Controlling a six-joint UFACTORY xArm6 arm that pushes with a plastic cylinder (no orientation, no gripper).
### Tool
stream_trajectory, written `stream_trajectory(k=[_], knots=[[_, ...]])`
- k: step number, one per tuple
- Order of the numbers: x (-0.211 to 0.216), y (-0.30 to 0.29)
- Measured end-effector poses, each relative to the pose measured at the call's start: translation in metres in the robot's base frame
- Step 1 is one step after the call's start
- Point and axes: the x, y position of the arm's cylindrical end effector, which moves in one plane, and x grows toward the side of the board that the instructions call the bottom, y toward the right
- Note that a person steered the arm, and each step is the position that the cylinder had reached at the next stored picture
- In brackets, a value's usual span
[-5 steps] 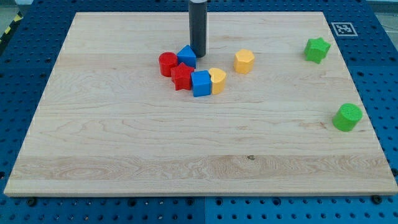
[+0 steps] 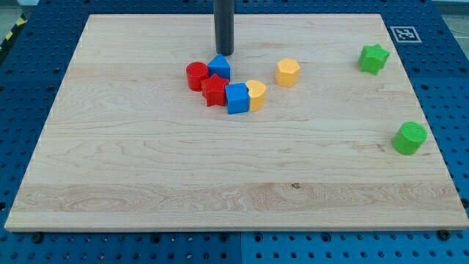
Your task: Push the blue triangle to the right of the red circle
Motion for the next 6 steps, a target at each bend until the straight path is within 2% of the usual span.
stream_trajectory(k=[2, 3, 4, 5, 6], knots=[[0.04, 0.0], [0.031, 0.0], [-0.014, 0.019], [-0.034, 0.086], [-0.031, 0.134]])
